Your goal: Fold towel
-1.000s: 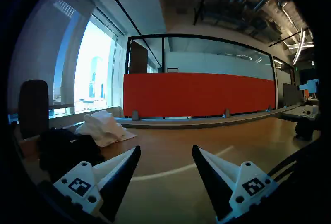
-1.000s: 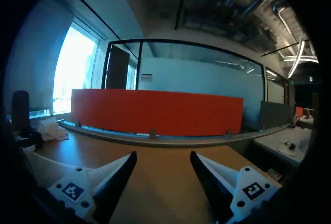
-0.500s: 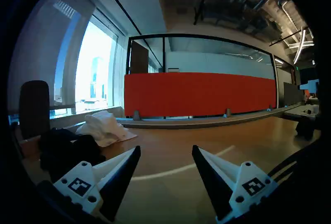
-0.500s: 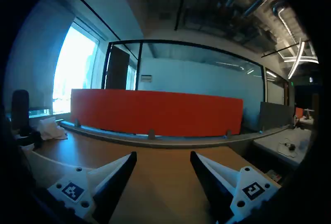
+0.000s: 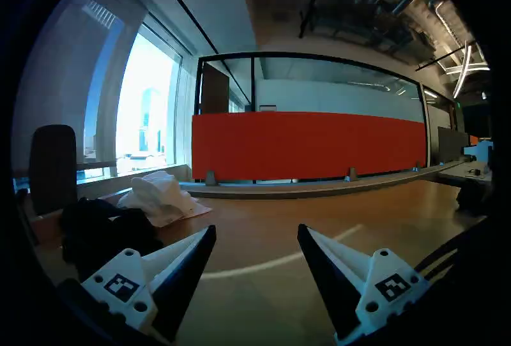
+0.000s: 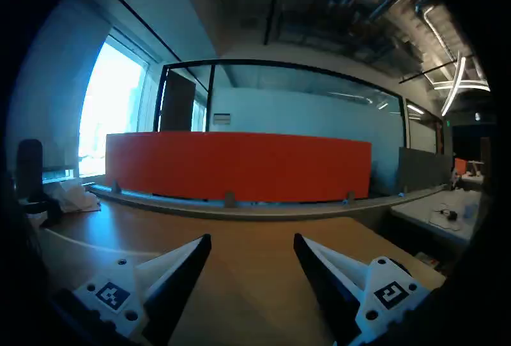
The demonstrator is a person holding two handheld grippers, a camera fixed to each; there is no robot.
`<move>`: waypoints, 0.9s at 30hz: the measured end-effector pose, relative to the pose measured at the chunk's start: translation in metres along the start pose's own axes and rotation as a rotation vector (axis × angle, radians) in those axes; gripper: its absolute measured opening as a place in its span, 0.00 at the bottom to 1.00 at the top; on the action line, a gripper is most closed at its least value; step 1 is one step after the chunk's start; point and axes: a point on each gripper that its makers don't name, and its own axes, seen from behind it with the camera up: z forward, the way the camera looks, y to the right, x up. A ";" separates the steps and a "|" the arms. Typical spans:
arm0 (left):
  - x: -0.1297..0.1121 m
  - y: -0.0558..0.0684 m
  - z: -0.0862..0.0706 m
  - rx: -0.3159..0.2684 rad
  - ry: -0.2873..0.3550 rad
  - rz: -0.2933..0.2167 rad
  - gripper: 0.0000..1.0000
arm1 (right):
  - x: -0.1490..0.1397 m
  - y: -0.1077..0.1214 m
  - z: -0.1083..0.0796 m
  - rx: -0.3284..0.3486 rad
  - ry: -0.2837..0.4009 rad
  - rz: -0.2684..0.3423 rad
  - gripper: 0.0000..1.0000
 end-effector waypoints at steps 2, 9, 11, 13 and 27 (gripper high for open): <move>0.000 0.000 0.000 0.000 0.000 0.000 0.94 | -0.007 0.000 -0.001 0.000 -0.006 0.009 1.00; 0.000 0.000 0.000 0.000 0.000 0.001 0.94 | -0.035 0.002 0.001 0.004 -0.022 0.036 1.00; 0.000 0.000 0.000 0.000 0.000 0.000 0.94 | -0.041 0.003 0.001 0.006 -0.022 0.049 1.00; 0.000 0.000 0.000 0.000 0.000 0.000 0.94 | -0.046 0.005 0.002 0.006 -0.020 0.063 1.00; 0.000 0.000 0.000 0.000 0.000 0.000 0.94 | -0.068 0.014 0.004 0.004 -0.017 0.087 1.00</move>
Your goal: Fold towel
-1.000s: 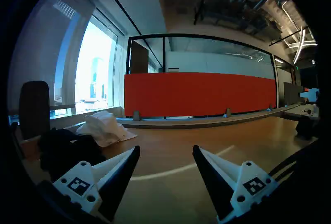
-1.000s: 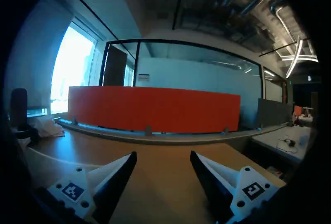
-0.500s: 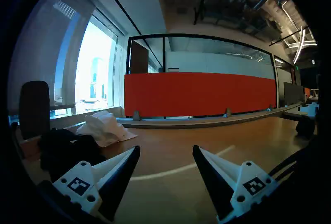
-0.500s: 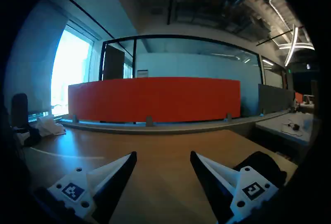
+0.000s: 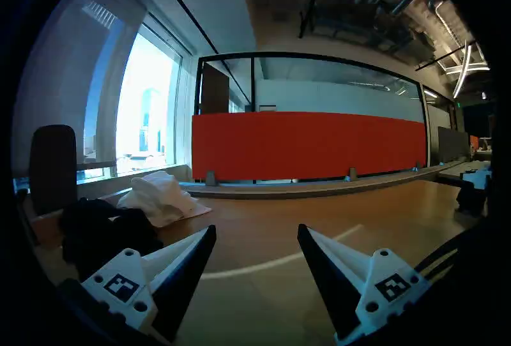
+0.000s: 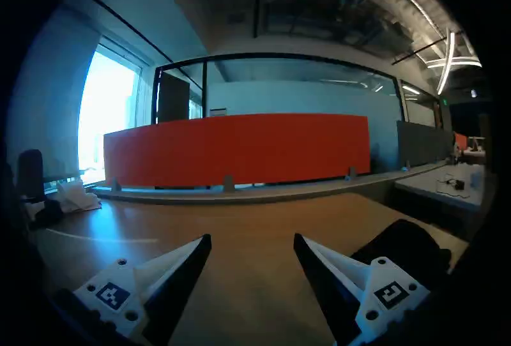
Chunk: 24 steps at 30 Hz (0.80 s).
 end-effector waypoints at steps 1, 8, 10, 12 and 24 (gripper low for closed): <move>0.000 0.000 0.000 0.000 0.000 0.000 0.94 | 0.000 0.001 0.000 -0.004 0.002 0.002 1.00; 0.000 0.000 0.000 0.000 0.000 0.000 0.94 | -0.003 0.004 -0.001 -0.017 0.015 0.003 1.00; 0.000 0.000 0.000 0.000 0.000 0.000 0.94 | -0.002 0.003 -0.002 -0.013 0.018 0.004 0.99; 0.000 0.000 0.000 0.000 0.000 0.000 0.94 | -0.001 0.002 -0.002 -0.009 0.022 0.005 1.00; 0.000 0.000 0.000 0.000 0.000 0.000 0.94 | 0.000 -0.006 -0.007 0.014 0.036 -0.019 1.00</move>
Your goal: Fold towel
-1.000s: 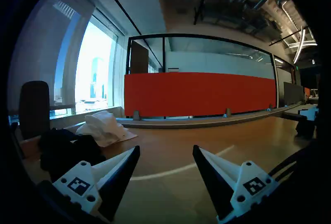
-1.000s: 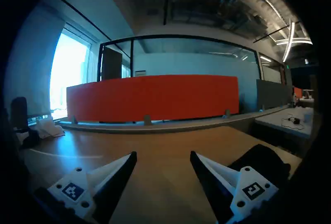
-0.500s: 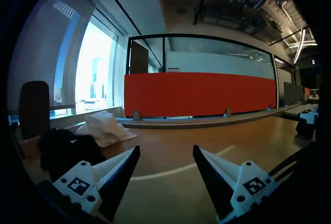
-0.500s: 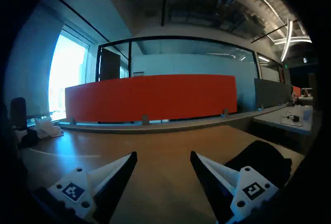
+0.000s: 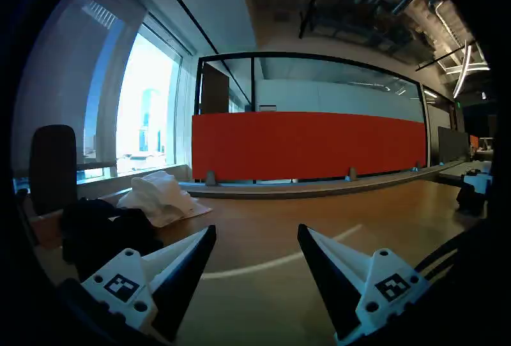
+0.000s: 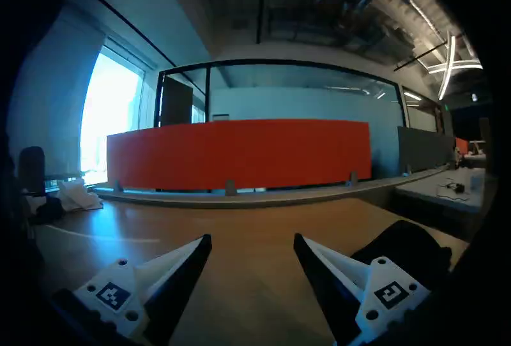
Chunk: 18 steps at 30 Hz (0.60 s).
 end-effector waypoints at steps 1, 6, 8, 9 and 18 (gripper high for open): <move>0.000 0.000 0.000 0.000 0.000 0.000 0.94 | 0.000 0.000 0.000 0.000 0.001 -0.001 1.00; 0.000 0.000 0.000 0.000 0.000 0.000 0.94 | 0.001 -0.002 -0.001 0.001 0.004 -0.012 1.00; 0.000 0.000 0.000 0.000 0.000 0.000 0.94 | 0.001 -0.003 -0.001 0.004 0.005 -0.021 1.00; 0.000 0.000 0.000 0.000 0.000 0.000 0.94 | 0.001 -0.004 -0.001 0.005 0.005 -0.026 1.00; 0.000 0.000 0.000 0.000 0.000 0.000 0.94 | 0.001 -0.007 -0.002 0.002 0.005 -0.035 1.00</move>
